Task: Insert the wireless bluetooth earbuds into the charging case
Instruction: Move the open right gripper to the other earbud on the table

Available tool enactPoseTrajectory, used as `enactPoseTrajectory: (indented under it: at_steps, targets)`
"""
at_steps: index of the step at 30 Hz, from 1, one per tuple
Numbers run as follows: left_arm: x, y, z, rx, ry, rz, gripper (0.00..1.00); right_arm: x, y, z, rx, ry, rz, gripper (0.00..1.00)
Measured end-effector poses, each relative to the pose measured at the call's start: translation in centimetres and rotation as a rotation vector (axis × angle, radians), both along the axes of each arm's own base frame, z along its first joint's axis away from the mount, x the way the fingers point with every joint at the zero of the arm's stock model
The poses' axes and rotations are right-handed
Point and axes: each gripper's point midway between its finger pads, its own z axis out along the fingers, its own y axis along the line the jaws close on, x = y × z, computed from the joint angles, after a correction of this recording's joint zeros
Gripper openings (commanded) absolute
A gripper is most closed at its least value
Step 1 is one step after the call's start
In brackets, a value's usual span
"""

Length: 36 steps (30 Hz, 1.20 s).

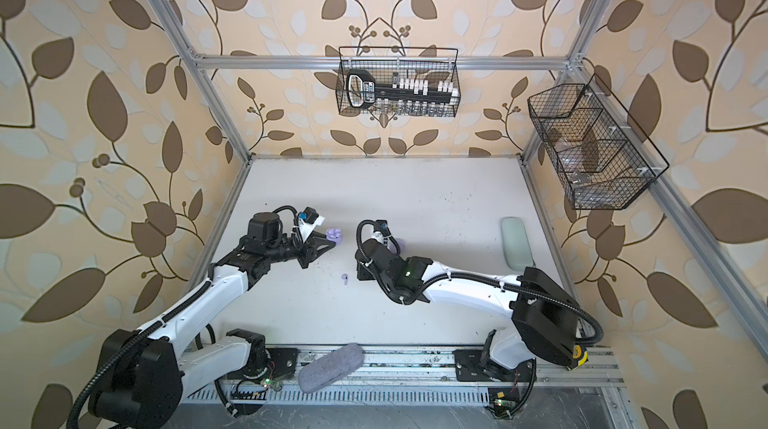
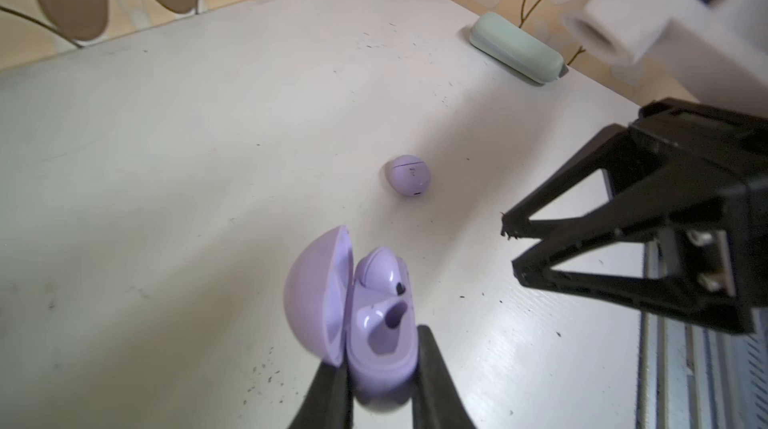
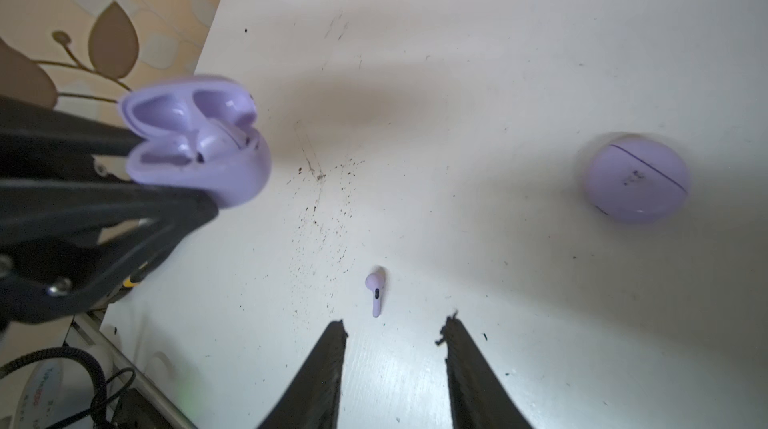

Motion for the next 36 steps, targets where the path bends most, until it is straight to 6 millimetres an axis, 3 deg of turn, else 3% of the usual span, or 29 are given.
enactPoseTrajectory:
  at_steps: [6,12,19,26,36]
  targets:
    - [0.5,1.6,1.2,-0.007,-0.041,0.053,0.02,-0.3,4.6,-1.3,-0.089,0.051,0.13,0.4]
    - [0.5,2.3,2.1,-0.002,-0.077,0.076,0.01,-1.0,6.6,-3.5,-0.159,0.107,0.195,0.42]
    - [1.5,3.4,1.8,0.032,-0.092,0.147,0.0,-1.0,6.7,-6.3,-0.259,0.159,0.217,0.42]
    - [2.3,4.3,0.8,0.053,-0.079,0.208,0.0,-1.0,6.1,-7.3,-0.303,0.187,0.213,0.42]
    - [2.7,4.7,0.6,0.062,-0.089,0.236,0.0,-0.8,5.9,-10.5,-0.349,0.24,0.204,0.42]
